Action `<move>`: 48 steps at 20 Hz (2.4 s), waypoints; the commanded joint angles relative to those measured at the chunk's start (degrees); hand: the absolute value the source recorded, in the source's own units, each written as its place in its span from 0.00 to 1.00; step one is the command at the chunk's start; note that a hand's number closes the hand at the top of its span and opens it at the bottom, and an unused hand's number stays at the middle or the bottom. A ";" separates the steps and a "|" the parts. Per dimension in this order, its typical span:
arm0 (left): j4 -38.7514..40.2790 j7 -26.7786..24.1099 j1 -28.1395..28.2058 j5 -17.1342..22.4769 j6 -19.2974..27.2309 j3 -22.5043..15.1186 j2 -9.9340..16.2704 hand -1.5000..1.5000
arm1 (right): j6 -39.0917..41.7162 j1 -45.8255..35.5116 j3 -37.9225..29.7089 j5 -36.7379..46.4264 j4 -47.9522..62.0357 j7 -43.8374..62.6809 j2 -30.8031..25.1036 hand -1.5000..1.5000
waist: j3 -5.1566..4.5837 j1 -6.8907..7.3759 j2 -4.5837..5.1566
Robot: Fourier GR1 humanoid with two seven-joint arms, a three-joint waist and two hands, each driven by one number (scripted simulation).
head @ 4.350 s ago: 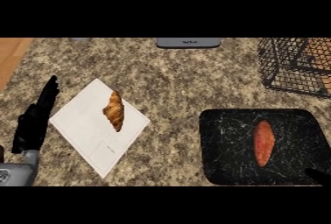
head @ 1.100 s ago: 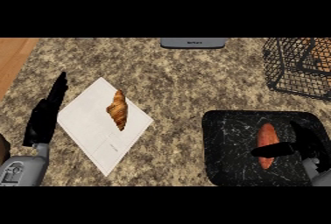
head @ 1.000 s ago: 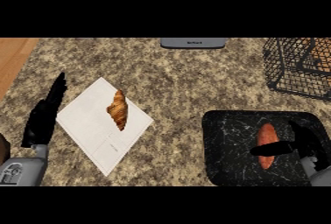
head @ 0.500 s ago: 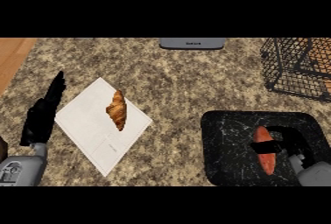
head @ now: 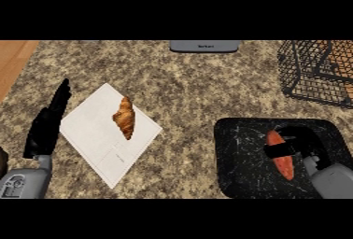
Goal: Pick the sweet potato from the tray and place it in the tiered basket
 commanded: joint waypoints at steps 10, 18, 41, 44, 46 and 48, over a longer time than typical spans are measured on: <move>-0.53 1.07 -1.15 -1.52 0.48 -2.48 -2.90 0.50 | 1.71 -24.87 12.55 19.12 11.72 -15.55 14.94 1.00 | 0.74 2.23 0.63; 0.11 -0.90 1.30 -1.16 -0.29 0.04 -0.76 0.50 | -7.35 -36.01 3.46 28.89 6.61 -10.27 10.31 1.00 | 0.63 0.47 0.06; 0.37 0.93 -0.95 -2.01 -2.56 2.24 -2.20 0.50 | 11.06 -42.30 -15.23 34.38 19.37 -29.66 -1.88 1.00 | 0.69 0.70 0.52; 0.01 -1.58 0.34 -1.62 -3.19 2.08 -2.29 0.50 | 7.77 -42.28 -12.66 40.19 27.05 -32.01 -1.79 1.00 | 0.68 1.35 0.74; 3.13 -2.08 -1.91 -3.80 -0.64 1.63 -3.62 0.50 | 6.30 -43.68 -12.37 43.54 31.62 -33.48 -3.87 1.00 | 0.67 1.35 1.03; -1.12 0.90 -0.47 -3.23 -1.69 1.61 -2.53 0.50 | 9.33 -43.02 -11.08 46.06 33.12 -32.87 -7.73 1.00 | 0.69 1.44 0.71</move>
